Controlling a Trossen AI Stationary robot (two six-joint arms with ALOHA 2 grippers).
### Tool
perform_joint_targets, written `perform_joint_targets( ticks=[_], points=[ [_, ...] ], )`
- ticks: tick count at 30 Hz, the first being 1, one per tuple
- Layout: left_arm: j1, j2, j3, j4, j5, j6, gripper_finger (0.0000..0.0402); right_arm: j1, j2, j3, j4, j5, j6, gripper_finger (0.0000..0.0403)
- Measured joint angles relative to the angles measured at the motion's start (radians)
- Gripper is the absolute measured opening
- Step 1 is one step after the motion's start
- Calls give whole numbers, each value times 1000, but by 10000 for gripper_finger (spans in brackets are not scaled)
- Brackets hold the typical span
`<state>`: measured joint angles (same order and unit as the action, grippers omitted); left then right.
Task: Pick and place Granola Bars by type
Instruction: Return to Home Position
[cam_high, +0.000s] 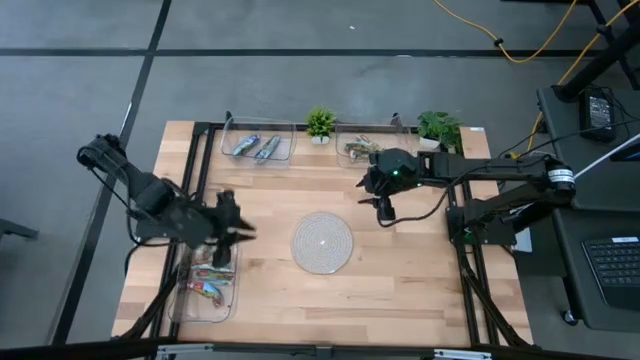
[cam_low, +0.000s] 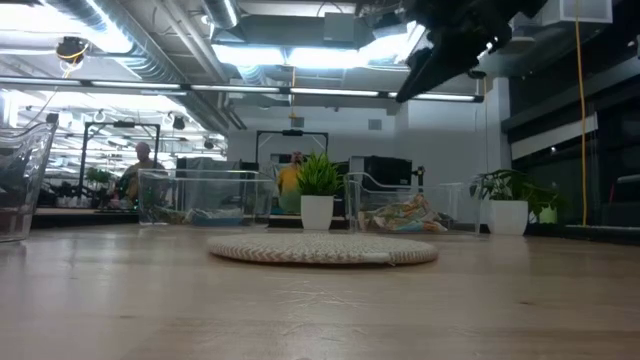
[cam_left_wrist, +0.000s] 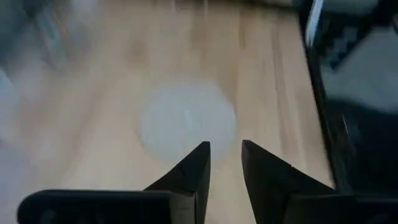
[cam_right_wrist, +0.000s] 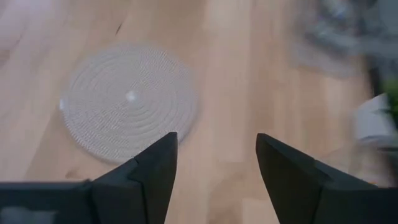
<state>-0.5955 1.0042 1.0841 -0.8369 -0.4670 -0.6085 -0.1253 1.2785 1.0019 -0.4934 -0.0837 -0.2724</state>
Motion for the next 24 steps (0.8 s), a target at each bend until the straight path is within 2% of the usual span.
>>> perform_joint_targets(
  ticks=[4, 6, 9, 13, 16, 18, 21, 24],
  points=[
    [55, -4, 91, 140, -147, 342, 77, 0, -73, 2, 34, 76, -38, 219],
    [97, -16, 114, 200, -152, 486, 70, 0, -122, 1, 49, 130, -48, 219],
    [220, -61, 119, 242, -53, 605, 56, -1, -211, -23, 92, 200, -50, 219],
    [441, -125, 117, 203, 107, 614, 34, -1, -354, -107, 127, 289, -51, 219],
    [585, -153, 117, 167, 235, 636, 19, -1, -476, -210, 220, 307, -54, 219],
    [659, -166, 97, 168, 310, 647, 11, -1, -549, -289, 284, 282, -54, 219],
    [734, -212, -16, 218, 397, 645, 6, -1, -642, -400, 372, 226, -49, 219],
    [783, -288, -206, 353, 442, 604, 4, -1, -707, -488, 436, 188, -47, 219]
  ],
)
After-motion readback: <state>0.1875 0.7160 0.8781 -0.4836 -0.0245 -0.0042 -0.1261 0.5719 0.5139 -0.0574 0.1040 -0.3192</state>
